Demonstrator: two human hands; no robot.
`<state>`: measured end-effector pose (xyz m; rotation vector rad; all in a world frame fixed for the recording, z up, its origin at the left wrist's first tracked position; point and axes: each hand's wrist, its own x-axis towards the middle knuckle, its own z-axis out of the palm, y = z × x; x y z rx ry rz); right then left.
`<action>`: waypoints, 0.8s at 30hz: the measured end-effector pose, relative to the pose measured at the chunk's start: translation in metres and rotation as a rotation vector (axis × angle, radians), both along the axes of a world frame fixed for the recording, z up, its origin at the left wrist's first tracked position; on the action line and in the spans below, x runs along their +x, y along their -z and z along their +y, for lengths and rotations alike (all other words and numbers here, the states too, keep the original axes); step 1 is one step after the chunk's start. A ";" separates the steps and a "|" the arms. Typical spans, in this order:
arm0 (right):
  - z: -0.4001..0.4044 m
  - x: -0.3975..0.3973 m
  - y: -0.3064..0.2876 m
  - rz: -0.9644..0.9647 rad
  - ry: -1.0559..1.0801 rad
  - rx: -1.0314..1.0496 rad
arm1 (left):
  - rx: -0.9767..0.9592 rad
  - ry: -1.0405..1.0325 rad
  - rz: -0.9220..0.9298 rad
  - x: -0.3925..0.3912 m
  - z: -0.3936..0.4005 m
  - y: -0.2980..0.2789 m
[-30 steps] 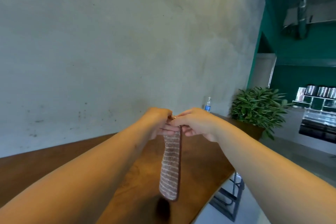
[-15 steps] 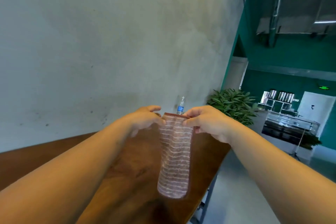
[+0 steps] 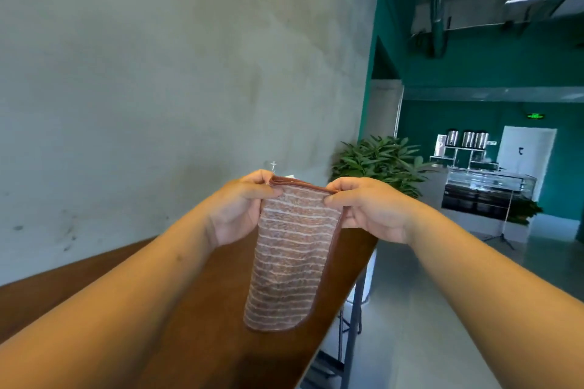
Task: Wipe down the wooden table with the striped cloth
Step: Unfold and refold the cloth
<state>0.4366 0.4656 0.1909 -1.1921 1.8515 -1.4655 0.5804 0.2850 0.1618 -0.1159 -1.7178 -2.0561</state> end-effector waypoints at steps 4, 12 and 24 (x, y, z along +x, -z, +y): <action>0.005 -0.069 -0.005 -0.105 -0.044 -0.119 | -0.007 -0.187 0.007 -0.073 0.013 -0.009; 0.002 -0.194 -0.015 -0.211 0.004 -0.203 | -0.027 -0.027 -0.334 -0.195 0.032 0.034; -0.031 -0.377 -0.001 -0.405 0.153 -0.239 | 0.037 -0.245 -0.118 -0.386 0.025 0.032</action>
